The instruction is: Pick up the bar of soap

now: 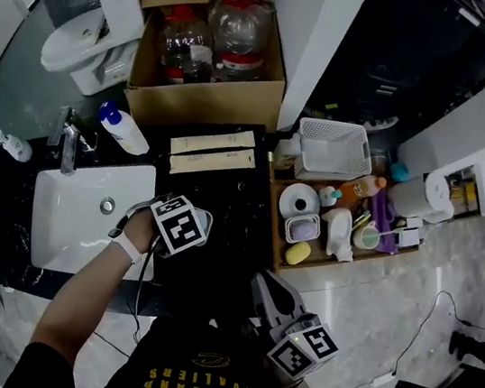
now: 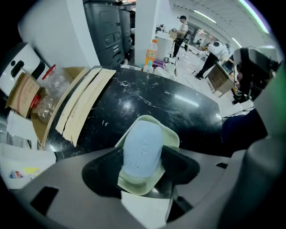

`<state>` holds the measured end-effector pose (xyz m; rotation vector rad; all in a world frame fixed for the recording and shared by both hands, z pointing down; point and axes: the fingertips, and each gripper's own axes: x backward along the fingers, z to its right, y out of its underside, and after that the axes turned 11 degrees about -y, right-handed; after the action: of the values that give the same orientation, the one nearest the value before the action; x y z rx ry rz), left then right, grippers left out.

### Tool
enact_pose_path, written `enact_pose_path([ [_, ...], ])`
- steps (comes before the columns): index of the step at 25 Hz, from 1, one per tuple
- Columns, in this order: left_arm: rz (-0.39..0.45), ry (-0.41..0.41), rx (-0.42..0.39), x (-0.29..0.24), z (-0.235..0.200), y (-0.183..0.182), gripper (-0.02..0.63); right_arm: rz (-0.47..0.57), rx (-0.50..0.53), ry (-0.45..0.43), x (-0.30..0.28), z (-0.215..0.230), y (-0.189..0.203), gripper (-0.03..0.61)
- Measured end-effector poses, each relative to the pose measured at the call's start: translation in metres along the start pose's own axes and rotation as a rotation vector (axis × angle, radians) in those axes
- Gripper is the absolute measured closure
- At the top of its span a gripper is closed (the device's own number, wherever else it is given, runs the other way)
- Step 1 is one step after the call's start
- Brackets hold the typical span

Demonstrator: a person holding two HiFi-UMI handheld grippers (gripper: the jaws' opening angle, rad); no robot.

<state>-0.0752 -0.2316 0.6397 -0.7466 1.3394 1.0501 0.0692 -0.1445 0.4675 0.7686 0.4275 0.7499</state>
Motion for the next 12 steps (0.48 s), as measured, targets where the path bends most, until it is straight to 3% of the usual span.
enact_pose_path([
  [5, -0.071, 0.060, 0.040, -0.002, 0.000, 0.003, 0.328, 0.012, -0.026, 0.003, 0.006, 0.006, -0.001, 0.558],
  [12, 0.014, 0.096, 0.120, 0.009, -0.002, 0.000, 0.339, 0.016, -0.049, -0.006, 0.012, 0.010, -0.001, 0.558],
])
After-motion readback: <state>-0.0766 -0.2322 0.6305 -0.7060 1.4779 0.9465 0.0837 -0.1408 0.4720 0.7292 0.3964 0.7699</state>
